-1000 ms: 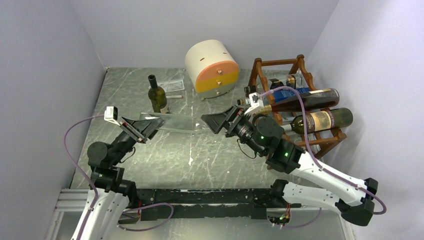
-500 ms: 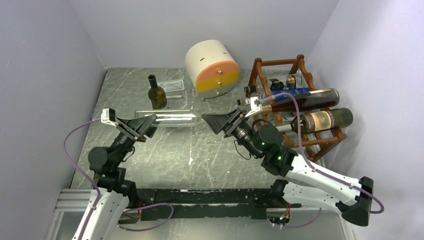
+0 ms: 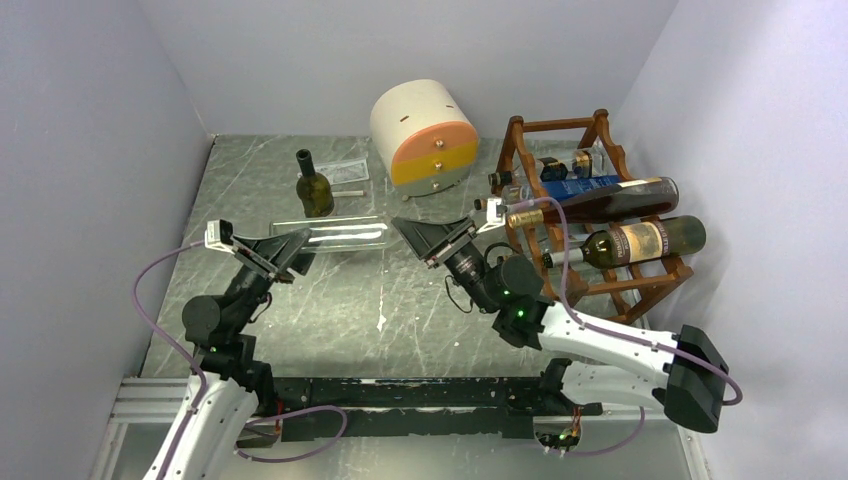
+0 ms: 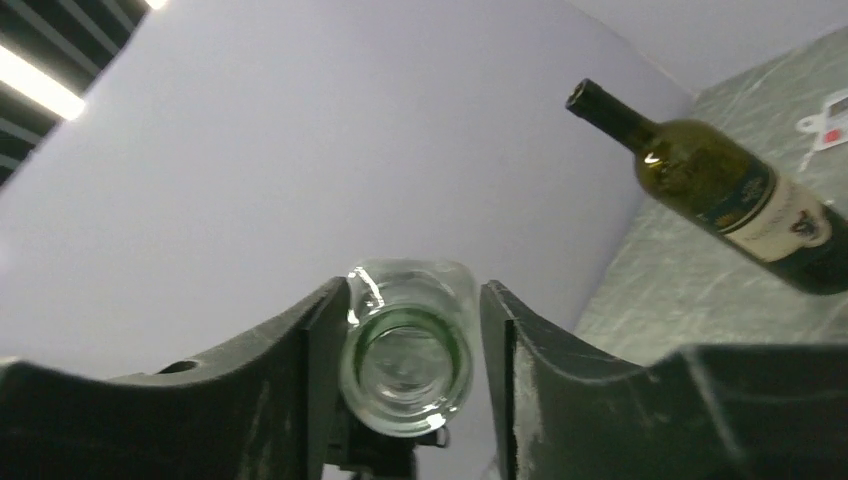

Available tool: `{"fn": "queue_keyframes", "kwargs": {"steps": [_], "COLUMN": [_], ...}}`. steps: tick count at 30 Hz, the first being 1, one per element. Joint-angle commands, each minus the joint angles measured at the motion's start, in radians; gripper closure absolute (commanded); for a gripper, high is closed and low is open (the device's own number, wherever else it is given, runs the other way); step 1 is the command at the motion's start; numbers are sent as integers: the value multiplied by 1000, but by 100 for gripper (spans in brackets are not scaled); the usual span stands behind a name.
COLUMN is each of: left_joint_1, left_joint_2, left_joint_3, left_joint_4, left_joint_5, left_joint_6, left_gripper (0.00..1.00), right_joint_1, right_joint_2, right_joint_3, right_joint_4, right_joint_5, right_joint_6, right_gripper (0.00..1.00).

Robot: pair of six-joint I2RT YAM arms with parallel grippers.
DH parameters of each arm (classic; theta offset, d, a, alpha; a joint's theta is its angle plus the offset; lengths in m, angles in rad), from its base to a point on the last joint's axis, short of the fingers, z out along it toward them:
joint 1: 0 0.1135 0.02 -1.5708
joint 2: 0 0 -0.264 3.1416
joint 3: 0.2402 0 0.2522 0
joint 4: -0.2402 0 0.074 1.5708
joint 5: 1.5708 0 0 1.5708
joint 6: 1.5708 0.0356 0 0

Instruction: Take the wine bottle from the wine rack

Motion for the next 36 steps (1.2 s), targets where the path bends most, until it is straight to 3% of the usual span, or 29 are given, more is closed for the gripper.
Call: {"fn": "queue_keyframes", "kwargs": {"steps": [1,4,7,9,10,11,12,13,14,18,21,26,29,36], "left_joint_1": [3,2,3,2,2,3,3,2,3,3,2,1,3,2], "left_joint_2": [-13,-7,-2,-3,-4,-8,-16,-27,-40,-79,-95,-114,-97,-64], "left_joint_3": [-5,-6,-8,-7,-4,1,7,14,29,152,202,299,416,541], "left_joint_4": [126,130,120,83,53,10,-42,-100,-176,-664,-876,-1114,-1250,-1365], "left_joint_5": [-42,-40,-34,-25,-18,-4,6,14,18,-39,-105,-250,-356,-513], "left_joint_6": [-37,-32,-22,-12,-4,6,18,36,64,229,307,477,628,855], "left_gripper": [93,93,93,92,83,56,42,13,1,1,1,1,1,1], "right_joint_1": [-1,1,0,1,0,1,0,0,0,-13,-46,-113,-121,-120], "right_joint_2": [52,88,123,136,137,136,133,132,129,108,81,53,54,261], "right_joint_3": [23,19,33,39,40,44,54,65,79,114,134,192,267,594], "right_joint_4": [124,173,195,200,204,193,174,162,155,108,51,-138,-279,-624], "right_joint_5": [47,58,77,106,124,145,163,173,184,234,243,229,217,286], "right_joint_6": [53,73,70,71,65,59,49,24,-2,-74,-96,-169,-297,-618], "right_gripper": [51,58,72,95,100,100,100,100,100,100,100,100,100,100]}}
